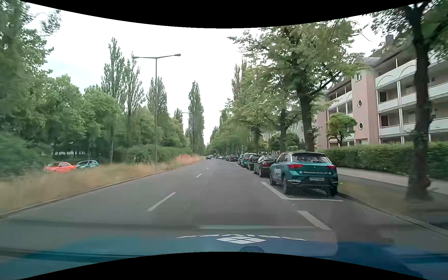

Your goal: Follow the waypoints while adhering to traffic rules and regulations

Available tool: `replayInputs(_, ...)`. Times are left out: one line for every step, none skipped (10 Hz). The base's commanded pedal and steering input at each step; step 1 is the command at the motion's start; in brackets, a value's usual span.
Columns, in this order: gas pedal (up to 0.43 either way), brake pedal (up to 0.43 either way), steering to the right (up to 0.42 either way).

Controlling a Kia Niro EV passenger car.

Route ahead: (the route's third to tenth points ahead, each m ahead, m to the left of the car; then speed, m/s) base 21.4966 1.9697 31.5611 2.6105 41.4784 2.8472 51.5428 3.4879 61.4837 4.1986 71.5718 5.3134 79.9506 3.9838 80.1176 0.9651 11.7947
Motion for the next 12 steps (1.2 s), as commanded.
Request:
replayInputs(0.138, 0.0, -0.011)
replayInputs(0.13, 0.0, -0.011)
replayInputs(0.118, 0.0, -0.011)
replayInputs(0.118, 0.0, -0.011)
replayInputs(0.118, 0.0, -0.011)
replayInputs(0.118, 0.0, -0.011)
replayInputs(0.118, 0.0, -0.011)
replayInputs(0.118, 0.0, -0.011)
replayInputs(0.118, 0.0, -0.011)
replayInputs(0.118, 0.0, -0.011)
replayInputs(0.118, 0.0, -0.011)
replayInputs(0.118, 0.0, -0.011)
